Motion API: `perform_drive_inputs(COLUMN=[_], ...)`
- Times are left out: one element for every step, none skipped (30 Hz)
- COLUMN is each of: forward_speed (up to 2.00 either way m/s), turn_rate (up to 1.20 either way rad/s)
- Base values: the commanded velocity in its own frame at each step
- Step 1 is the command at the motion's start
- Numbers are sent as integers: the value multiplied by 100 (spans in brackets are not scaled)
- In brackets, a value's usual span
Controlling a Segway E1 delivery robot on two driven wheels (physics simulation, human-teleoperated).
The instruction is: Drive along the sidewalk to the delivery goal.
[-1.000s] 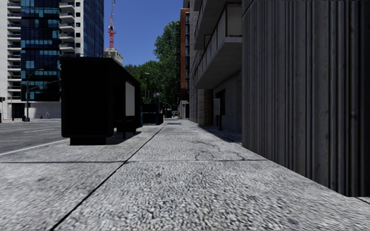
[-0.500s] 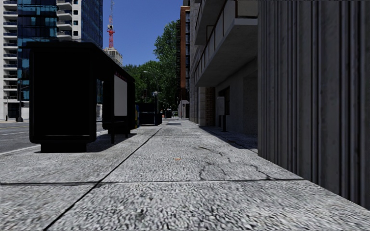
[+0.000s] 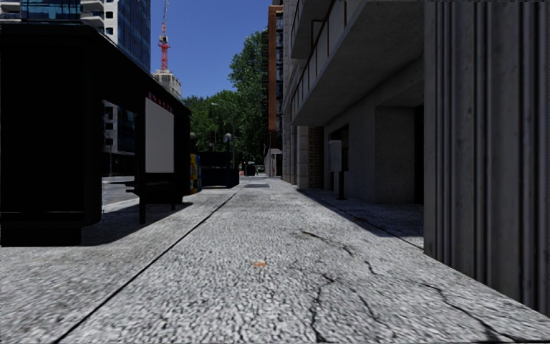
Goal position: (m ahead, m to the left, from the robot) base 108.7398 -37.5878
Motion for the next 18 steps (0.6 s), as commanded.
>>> perform_drive_inputs(forward_speed=[200,200,200,200,200,200,200,200,200,200,200,200,200,200,200,200,200,200], turn_rate=[0,0,0,0,0,0,0,0,0,0,0,0,0,0,0,0,0,0])
